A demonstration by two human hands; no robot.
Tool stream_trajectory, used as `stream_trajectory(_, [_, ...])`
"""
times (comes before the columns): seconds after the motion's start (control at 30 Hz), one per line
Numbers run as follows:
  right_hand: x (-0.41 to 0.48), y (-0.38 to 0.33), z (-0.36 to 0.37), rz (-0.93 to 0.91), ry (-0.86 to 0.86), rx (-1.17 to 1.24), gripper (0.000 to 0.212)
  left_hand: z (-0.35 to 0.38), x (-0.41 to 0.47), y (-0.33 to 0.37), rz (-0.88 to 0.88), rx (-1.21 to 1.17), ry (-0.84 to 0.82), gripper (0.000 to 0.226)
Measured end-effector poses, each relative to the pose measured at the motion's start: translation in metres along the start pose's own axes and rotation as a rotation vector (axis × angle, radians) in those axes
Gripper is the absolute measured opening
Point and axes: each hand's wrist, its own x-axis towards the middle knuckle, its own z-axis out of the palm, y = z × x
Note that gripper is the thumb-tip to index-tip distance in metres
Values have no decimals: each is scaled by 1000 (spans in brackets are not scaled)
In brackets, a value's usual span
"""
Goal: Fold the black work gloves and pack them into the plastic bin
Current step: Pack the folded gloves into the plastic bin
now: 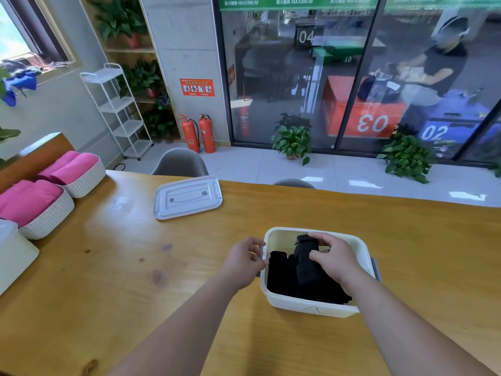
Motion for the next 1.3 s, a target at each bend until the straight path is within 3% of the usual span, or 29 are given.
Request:
stream_trajectory(0.23, [11,4,33,-17,-112,-423,62,0,3,-4,31,95,-6,38])
stream_trajectory(0.73, [21,17,74,5,-138,-345,60,0,4,-15,38,49,-8,33])
stream_trajectory(0.87, [19,28,79,-59,-159,-495,65,-1,5,-17,46,46,-9,33])
stream_trajectory(1.03, [13,26,74,-227,-63,-810,67,-1,4,-20,49,35,-5,33])
stream_trajectory(1.17, [23,29,70,-220,-270,-781,80,-1,4,-23,55,36,0,33])
stream_trajectory(1.3, [24,38,77,-228,-271,-821,82,0,3,-24,56,43,14,33])
